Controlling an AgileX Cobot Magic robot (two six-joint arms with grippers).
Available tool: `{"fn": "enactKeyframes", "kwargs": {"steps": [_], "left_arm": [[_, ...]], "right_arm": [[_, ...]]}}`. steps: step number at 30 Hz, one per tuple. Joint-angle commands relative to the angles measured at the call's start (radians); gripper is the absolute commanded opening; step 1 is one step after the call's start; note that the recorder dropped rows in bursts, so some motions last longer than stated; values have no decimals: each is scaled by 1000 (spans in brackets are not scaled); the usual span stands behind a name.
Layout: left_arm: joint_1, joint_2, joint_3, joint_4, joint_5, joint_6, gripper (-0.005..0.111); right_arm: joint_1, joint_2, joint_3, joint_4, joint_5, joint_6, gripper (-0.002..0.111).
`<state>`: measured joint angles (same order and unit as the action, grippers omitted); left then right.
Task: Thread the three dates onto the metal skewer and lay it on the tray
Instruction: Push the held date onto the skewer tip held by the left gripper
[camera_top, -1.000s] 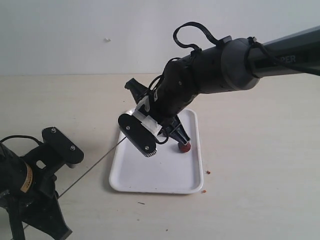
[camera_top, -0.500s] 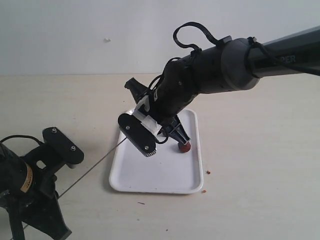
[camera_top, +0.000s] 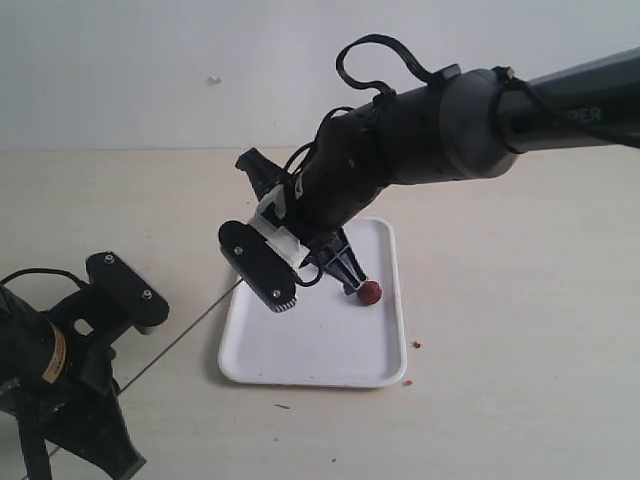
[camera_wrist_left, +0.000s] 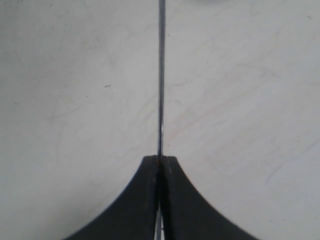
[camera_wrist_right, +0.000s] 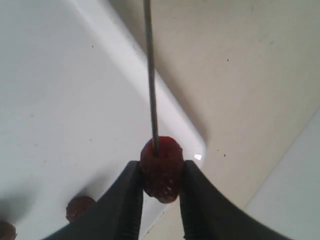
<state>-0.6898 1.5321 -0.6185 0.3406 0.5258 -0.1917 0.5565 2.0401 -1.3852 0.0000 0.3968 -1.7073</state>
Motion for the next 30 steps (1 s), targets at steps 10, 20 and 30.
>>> {"fn": "enactKeyframes", "kwargs": {"steps": [10, 20, 30], "left_arm": [[4, -1, -20, 23, -146, 35, 0], [4, -1, -75, 23, -191, 29, 0], [4, -1, -102, 22, -262, 29, 0]], "right_arm": [[32, -39, 2, 0, 85, 11, 25], [60, -39, 2, 18, 86, 82, 25], [60, -39, 2, 55, 83, 96, 43]]}}
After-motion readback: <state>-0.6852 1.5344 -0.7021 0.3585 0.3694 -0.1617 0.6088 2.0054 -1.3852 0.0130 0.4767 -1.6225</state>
